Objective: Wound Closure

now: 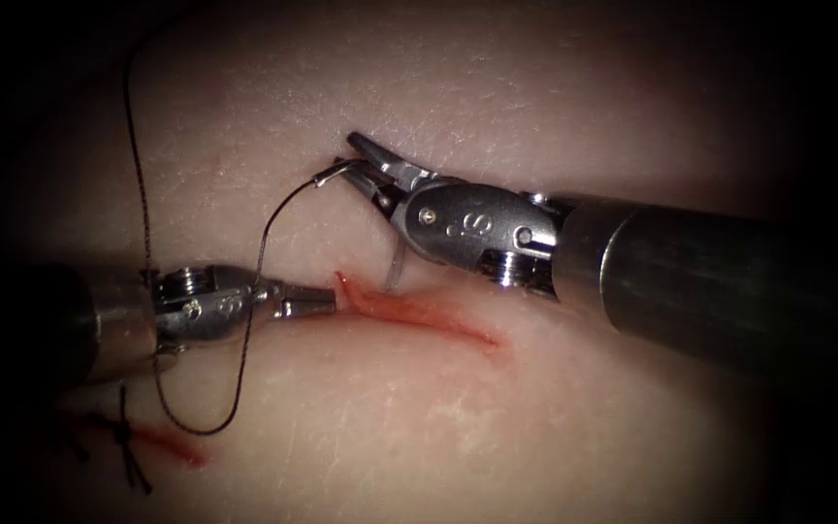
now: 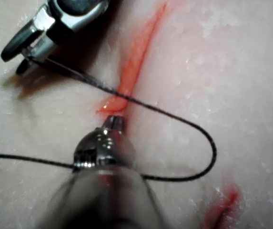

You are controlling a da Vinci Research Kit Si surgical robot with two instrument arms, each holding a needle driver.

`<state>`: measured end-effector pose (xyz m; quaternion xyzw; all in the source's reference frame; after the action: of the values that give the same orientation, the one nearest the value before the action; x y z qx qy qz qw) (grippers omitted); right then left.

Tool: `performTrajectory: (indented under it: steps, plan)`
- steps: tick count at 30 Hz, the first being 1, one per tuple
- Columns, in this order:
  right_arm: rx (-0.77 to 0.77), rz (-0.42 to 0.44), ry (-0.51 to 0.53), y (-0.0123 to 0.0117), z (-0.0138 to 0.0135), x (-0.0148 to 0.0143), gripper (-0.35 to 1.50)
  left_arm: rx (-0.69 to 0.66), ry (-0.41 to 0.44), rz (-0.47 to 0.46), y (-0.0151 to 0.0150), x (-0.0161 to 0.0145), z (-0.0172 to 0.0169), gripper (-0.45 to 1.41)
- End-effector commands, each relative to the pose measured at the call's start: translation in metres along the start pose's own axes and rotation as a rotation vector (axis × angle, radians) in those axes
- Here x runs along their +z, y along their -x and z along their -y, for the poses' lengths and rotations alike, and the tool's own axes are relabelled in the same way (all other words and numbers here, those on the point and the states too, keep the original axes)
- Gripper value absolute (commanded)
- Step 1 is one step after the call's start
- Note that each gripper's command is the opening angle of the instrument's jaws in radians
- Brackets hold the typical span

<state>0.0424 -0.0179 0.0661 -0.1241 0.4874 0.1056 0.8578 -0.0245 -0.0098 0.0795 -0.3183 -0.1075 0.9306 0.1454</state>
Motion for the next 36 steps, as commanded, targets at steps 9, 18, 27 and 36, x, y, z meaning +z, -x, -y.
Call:
performTrajectory:
  steps: [9, 18, 27, 36]
  plan:
    - [0.026, 0.006, -0.023, 0.0010, 0.0025, 0.0011, -0.35, 0.000, 0.002, -0.003, 0.0003, 0.0010, -0.0004, -0.40]
    - [0.047, 0.002, -0.030, 0.0008, 0.0029, 0.0010, -0.35, 0.000, 0.002, -0.003, 0.0003, 0.0010, -0.0004, -0.40]
    - [0.078, -0.010, -0.085, -0.0001, -0.0004, 0.0005, -0.35, -0.001, 0.001, -0.002, 0.0002, 0.0010, -0.0005, -0.42]
    - [0.079, -0.001, -0.062, -0.0007, -0.0010, -0.0024, -0.35, -0.003, 0.000, -0.002, 0.0000, 0.0011, -0.0005, -0.42]
